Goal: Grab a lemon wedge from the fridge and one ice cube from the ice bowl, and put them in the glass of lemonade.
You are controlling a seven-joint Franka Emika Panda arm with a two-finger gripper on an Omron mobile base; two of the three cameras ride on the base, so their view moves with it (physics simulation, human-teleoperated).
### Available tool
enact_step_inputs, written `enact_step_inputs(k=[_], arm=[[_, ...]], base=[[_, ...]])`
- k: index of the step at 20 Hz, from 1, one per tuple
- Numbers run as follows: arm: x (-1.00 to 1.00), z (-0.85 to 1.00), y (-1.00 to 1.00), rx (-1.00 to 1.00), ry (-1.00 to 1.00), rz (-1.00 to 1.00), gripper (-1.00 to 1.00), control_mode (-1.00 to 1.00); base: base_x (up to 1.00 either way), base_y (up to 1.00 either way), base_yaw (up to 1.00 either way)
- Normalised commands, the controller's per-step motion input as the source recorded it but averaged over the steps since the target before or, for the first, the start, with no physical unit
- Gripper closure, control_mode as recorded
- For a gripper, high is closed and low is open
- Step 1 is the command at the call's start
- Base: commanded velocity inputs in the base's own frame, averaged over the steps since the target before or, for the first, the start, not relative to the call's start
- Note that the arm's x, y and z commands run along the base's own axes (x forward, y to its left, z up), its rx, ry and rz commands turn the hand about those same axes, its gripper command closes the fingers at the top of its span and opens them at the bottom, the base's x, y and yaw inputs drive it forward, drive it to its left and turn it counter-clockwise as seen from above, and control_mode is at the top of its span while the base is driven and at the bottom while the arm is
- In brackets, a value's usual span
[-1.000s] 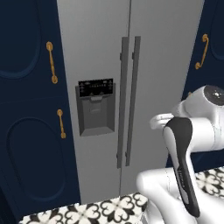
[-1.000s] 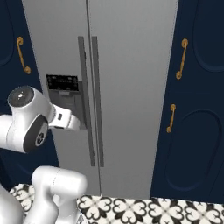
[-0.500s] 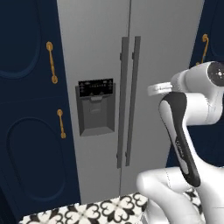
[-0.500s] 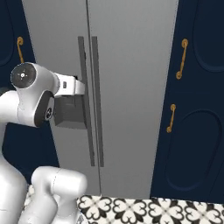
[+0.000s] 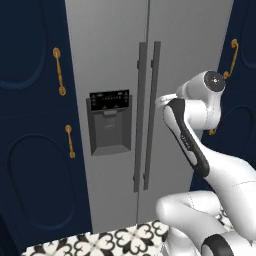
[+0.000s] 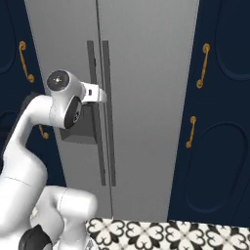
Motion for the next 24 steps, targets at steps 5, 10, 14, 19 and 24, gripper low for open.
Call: enact_step_inputs(k=[5, 10, 14, 19, 24], arm=[[0.97, -0.24, -0.06, 0.03, 0.03, 0.01, -1.00, -1.00], [0.16, 0.64, 0.00, 0.02, 0.00, -0.04, -1.00, -1.00], [0.24, 0.23, 0.02, 0.00, 0.15, -0.08, -1.00, -1.00], [0.39, -0.40, -0.06, 0.02, 0.12, -0.01, -1.00, -1.00], [0.07, -0.28, -0.03, 0.07, -0.30, 0.00, -1.00, -1.00]], base=[[0.00, 0.00, 0.00], [0.00, 0.00, 0.00], [0.00, 0.00, 0.00], [0.00, 0.00, 0.00], [0.00, 0.00, 0.00]])
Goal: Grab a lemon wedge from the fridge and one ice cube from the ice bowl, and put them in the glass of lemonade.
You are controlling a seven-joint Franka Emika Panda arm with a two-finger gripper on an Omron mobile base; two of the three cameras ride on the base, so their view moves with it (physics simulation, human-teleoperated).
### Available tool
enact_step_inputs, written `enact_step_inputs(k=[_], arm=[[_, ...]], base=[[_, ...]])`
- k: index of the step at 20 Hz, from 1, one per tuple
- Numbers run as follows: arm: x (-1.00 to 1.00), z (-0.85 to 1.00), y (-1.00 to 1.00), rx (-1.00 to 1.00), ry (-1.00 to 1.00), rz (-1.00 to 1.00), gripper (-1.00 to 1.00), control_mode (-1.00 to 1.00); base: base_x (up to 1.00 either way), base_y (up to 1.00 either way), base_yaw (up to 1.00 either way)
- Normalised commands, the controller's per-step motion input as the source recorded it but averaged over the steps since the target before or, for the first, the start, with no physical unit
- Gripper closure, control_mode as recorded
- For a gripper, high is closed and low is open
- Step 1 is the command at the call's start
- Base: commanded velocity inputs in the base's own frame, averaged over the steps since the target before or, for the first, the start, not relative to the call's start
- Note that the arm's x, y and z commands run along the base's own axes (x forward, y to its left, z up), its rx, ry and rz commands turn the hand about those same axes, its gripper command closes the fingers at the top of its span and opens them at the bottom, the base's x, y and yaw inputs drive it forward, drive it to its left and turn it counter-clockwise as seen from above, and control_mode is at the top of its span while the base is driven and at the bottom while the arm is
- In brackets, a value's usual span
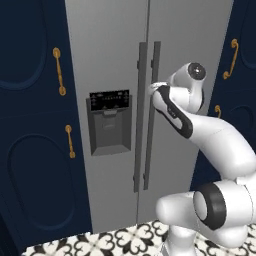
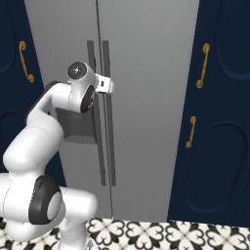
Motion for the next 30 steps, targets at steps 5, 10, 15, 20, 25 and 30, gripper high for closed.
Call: enact_step_inputs(k=[5, 10, 15, 20, 25, 30], arm=[[0.44, -0.33, -0.03, 0.00, -0.12, 0.00, -1.00, -1.00], [0.18, 0.05, -0.06, 0.00, 0.03, 0.00, -1.00, -1.00], [0.18, 0.12, 0.00, 0.00, 0.21, 0.00, -1.00, -1.00], [0.24, -0.03, 0.00, 0.00, 0.07, 0.00, -1.00, -1.00], [0.47, -0.10, 0.00, 0.00, 0.00, 0.00, -1.00, -1.00], [0.38, -0.21, 0.00, 0.00, 0.00, 0.00, -1.00, -1.00]], base=[[0.00, 0.00, 0.00], [0.00, 0.00, 0.00], [0.00, 0.00, 0.00], [0.00, 0.00, 0.00], [0.00, 0.00, 0.00], [0.00, 0.00, 0.00]])
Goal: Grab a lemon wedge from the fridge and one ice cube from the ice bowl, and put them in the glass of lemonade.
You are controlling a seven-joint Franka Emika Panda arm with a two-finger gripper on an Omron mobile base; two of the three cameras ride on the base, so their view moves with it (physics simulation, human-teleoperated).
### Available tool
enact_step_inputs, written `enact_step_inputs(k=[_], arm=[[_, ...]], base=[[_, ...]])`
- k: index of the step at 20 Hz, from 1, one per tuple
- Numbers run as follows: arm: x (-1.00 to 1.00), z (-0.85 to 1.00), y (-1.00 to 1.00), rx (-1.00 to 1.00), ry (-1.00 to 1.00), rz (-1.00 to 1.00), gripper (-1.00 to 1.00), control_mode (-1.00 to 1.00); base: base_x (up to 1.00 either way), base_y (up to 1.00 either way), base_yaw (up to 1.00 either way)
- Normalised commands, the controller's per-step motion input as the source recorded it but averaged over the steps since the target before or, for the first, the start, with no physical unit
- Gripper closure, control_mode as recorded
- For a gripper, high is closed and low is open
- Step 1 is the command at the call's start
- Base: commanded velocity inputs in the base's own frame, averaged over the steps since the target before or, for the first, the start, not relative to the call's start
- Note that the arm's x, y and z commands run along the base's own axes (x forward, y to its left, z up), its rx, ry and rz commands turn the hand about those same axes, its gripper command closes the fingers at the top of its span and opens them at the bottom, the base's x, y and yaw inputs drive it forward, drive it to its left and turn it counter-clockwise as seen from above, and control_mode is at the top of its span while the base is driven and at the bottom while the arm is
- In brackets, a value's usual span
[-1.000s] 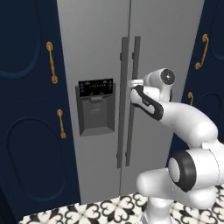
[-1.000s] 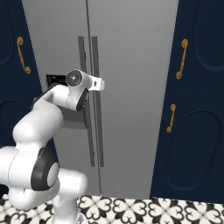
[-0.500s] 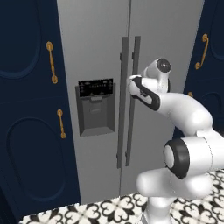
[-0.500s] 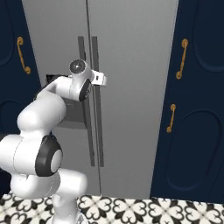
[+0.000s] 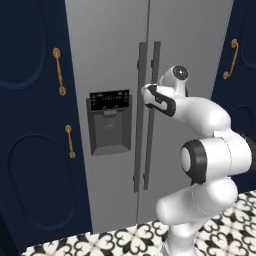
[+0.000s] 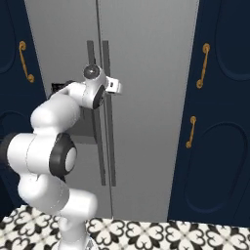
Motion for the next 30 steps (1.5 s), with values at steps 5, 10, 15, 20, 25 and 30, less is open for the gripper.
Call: enact_step_inputs(k=[5, 10, 15, 20, 25, 30], arm=[[0.40, -0.21, -0.02, 0.00, 0.00, 0.00, -1.00, -1.00], [0.39, -0.15, -0.02, 0.00, 0.00, 0.00, -1.00, -1.00], [0.35, -0.19, 0.00, 0.00, 0.00, 0.00, -1.00, -1.00], [0.28, -0.26, 0.00, 0.00, 0.00, 0.00, -1.00, -1.00], [0.11, -0.07, 0.00, 0.00, 0.00, 0.00, -1.00, -1.00], [0.08, 0.00, 0.00, 0.00, 0.00, 0.00, 1.00, -1.00]], base=[[0.00, 0.00, 0.00], [0.00, 0.00, 0.00], [0.00, 0.00, 0.00], [0.00, 0.00, 0.00], [0.00, 0.00, 0.00], [0.00, 0.00, 0.00]])
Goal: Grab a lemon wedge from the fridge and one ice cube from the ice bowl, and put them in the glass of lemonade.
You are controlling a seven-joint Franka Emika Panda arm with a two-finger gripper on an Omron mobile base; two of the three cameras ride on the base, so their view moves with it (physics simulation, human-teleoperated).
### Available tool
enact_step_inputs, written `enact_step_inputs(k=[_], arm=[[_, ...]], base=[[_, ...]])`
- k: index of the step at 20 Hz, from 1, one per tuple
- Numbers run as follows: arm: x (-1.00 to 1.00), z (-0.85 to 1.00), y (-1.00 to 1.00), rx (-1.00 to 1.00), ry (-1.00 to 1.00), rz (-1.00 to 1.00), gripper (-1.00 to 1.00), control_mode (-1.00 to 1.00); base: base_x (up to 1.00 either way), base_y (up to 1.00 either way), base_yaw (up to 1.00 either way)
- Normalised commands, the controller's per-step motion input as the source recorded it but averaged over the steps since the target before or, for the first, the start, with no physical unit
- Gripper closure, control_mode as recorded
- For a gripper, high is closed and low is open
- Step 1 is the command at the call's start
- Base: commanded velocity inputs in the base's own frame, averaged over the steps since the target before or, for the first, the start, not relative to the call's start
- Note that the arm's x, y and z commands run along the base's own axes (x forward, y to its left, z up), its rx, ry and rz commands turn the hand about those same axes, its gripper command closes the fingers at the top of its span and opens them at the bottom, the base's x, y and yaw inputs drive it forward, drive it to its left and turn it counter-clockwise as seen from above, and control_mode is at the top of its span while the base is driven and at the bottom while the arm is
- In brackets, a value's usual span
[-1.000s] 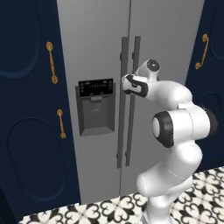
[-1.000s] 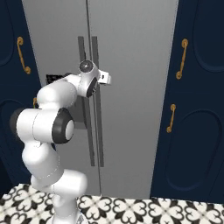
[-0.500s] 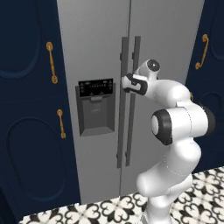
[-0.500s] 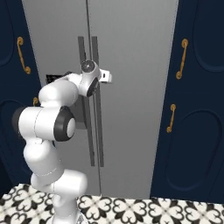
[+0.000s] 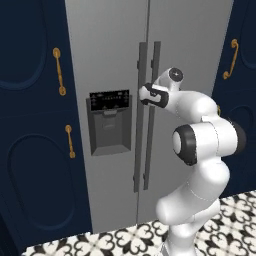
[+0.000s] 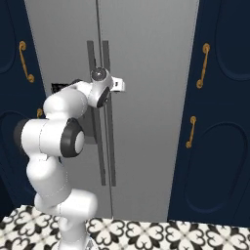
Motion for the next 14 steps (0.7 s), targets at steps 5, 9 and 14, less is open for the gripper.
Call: enact_step_inputs(k=[5, 9, 14], arm=[[0.04, 0.00, 0.00, 0.00, 0.00, 0.00, 1.00, -1.00], [-0.03, 0.00, -0.31, 0.00, -0.05, 0.00, 1.00, -1.00], [-0.32, 0.00, -0.57, 0.05, -0.12, -0.01, 1.00, -1.00]], base=[[0.00, 0.00, 0.00], [0.00, 0.00, 0.00], [0.00, 0.00, 0.00]])
